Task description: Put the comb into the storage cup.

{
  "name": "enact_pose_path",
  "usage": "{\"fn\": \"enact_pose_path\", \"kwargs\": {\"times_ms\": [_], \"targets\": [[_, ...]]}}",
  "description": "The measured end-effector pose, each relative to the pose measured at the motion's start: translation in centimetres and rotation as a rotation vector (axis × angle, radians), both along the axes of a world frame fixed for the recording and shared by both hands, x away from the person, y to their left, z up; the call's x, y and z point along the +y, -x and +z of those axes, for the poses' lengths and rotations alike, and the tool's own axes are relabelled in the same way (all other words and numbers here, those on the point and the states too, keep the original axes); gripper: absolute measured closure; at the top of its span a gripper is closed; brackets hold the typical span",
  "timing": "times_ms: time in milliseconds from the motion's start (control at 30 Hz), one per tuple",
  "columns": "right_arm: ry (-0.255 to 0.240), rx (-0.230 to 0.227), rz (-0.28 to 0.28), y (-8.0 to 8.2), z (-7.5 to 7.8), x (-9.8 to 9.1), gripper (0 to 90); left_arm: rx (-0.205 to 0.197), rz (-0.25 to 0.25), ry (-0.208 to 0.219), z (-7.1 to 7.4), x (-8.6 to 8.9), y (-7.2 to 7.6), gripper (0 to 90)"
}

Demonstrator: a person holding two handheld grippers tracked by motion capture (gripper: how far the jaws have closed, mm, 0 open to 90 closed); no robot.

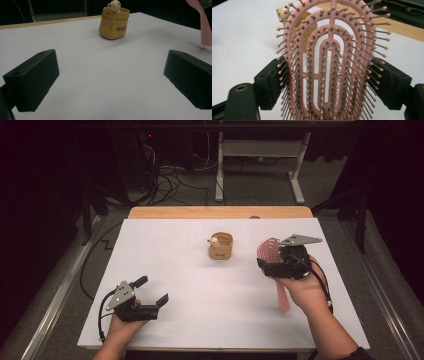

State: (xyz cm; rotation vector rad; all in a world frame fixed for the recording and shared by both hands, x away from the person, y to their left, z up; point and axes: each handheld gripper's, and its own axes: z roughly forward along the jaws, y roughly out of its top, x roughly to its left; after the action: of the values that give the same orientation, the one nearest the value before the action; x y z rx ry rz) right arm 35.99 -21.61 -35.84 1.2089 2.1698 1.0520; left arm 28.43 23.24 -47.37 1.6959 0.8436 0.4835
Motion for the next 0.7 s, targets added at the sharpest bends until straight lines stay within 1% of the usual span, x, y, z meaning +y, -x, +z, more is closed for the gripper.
{"fn": "enact_pose_path", "kwargs": {"times_ms": [33,67,100,133,167,400,433,700], "targets": [[-0.008,-0.01,-0.002,0.07,-0.04,-0.04,20.6,0.0,0.0,0.0,0.0,0.01,0.0,0.6],[-0.016,-0.031,-0.005,0.18,-0.12,-0.09,20.6,0.0,0.0,0.0,0.01,0.02,0.0,0.6],[-0.016,-0.031,-0.005,0.18,-0.12,-0.09,20.6,0.0,0.0,0.0,0.01,0.02,0.01,0.6],[-0.037,-0.054,-0.008,0.34,-0.13,-0.2,20.6,0.0,0.0,0.0,0.01,0.02,0.01,0.6],[-0.037,-0.054,-0.008,0.34,-0.13,-0.2,20.6,0.0,0.0,0.0,0.01,0.02,0.01,0.6],[-0.059,-0.097,-0.012,0.74,-0.27,-0.45,20.6,0.002,0.001,-0.005,-0.02,0.01,-0.02,0.7],[-0.059,-0.097,-0.012,0.74,-0.27,-0.45,20.6,0.002,0.001,-0.005,-0.02,0.01,-0.02,0.7],[-0.097,-0.128,-0.022,1.06,-0.65,-0.83,20.5,0.001,0.0,-0.002,-0.01,-0.01,0.0,0.7]]}}
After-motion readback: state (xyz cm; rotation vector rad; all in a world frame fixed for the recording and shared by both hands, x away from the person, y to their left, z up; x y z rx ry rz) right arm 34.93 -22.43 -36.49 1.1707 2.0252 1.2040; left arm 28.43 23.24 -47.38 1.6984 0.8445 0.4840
